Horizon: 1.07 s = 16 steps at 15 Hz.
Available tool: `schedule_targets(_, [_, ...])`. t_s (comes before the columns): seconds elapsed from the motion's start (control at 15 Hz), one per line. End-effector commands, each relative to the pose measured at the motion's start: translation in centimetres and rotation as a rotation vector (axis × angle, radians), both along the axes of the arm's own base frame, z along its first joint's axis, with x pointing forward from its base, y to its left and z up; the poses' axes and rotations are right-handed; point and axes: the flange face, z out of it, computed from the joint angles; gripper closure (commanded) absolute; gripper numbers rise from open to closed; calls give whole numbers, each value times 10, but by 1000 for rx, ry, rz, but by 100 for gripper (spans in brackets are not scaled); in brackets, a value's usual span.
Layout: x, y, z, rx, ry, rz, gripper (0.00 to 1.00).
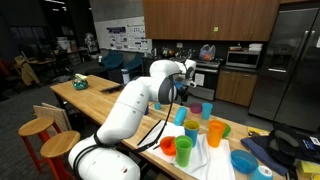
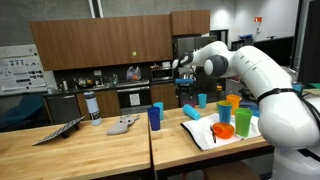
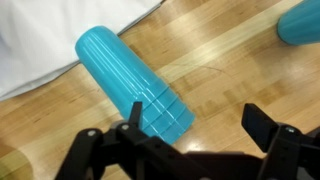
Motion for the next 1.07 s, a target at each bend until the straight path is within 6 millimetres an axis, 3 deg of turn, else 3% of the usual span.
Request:
schedule_targets(0.0, [6,-7,-5,-30,29,-39,0])
schedule_targets(0.33, [11,-28,-11,-43,39,-83,0])
schedule_targets(1.0, [20,-40,-39,-54,59,-121,0])
